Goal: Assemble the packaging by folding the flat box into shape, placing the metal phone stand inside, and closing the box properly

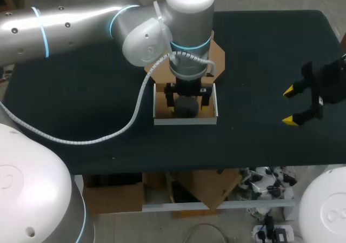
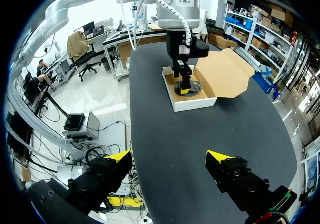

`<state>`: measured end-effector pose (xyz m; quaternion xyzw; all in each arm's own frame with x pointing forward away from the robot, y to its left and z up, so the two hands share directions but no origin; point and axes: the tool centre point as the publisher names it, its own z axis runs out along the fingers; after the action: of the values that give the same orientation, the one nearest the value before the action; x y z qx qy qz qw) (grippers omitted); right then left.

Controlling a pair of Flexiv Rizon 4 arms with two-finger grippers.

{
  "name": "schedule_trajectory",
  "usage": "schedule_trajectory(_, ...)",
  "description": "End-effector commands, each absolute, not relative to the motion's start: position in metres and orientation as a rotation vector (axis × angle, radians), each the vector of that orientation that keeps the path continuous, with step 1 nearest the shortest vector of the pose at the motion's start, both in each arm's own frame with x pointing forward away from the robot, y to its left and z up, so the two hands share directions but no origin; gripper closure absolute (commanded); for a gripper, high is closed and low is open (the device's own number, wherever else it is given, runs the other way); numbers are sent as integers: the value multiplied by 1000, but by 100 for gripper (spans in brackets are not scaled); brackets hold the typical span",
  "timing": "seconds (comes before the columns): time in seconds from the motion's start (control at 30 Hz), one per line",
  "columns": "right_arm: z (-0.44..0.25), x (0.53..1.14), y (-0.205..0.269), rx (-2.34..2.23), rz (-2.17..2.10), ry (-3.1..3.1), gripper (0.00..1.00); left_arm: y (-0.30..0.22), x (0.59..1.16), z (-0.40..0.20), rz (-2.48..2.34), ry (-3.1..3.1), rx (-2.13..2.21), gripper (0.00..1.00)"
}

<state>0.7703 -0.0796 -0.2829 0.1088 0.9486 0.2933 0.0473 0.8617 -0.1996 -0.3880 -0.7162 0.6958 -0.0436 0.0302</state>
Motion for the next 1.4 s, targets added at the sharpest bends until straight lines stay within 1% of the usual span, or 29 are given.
schedule_trajectory(0.03,-283,770,-80,331,897,2892,0,-201,861,-393,-124,2136,-2216,0)
schedule_trajectory(1.4,-283,770,-80,331,897,2892,0,-194,780,-395,-37,2041,-2300,0)
